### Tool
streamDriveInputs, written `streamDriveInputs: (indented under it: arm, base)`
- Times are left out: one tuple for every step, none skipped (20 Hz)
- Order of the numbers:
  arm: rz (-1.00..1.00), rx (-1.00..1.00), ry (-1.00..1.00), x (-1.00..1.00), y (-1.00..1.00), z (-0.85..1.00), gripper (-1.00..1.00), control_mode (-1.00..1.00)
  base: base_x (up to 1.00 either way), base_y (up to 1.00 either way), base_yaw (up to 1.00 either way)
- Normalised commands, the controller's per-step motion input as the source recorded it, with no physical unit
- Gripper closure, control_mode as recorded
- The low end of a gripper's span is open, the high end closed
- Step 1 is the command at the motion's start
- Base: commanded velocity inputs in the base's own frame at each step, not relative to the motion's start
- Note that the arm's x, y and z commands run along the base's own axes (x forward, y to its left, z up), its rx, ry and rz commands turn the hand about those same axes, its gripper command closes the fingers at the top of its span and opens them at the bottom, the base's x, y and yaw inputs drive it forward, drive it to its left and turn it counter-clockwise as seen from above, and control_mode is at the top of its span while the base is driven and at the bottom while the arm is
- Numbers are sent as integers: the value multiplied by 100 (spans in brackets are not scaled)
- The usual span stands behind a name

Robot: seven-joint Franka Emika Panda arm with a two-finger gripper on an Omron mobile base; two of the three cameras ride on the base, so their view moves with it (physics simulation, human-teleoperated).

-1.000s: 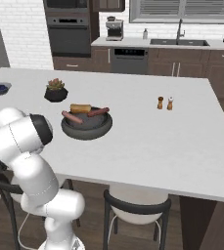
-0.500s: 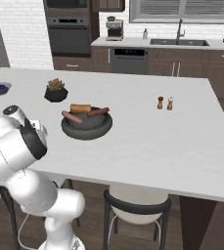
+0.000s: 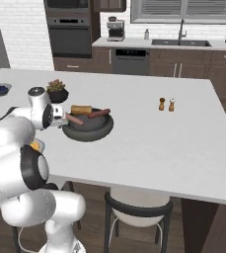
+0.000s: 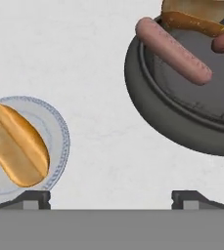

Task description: Place one bun and one sausage from the bowl on each plate.

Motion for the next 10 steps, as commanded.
streamDriveInputs:
  arm:
    - [-3,0,12,100,-88,73,-100,-100]
    - [0,0,10,100,-76,65,-100,-100]
    - [0,0,7,100,-65,49,-100,-100]
    - [0,0,5,100,-53,18,-100,-100]
    - [1,0,2,100,-35,0,-100,-100]
    - [5,0,1,100,-15,0,-100,-100]
    - [8,0,1,100,-1,-21,-100,-100]
    - [10,0,2,100,0,-33,-100,-100]
    - [13,0,0,100,0,-43,-100,-100]
    - [13,0,1,100,0,-49,-100,-100]
  base:
    - [0,0,0]
    - [0,0,0]
    - [0,0,0]
    - [0,0,0]
    - [0,0,0]
    - [0,0,0]
    - [0,0,0]
    - [0,0,0]
    - [0,0,0]
    - [0,0,0]
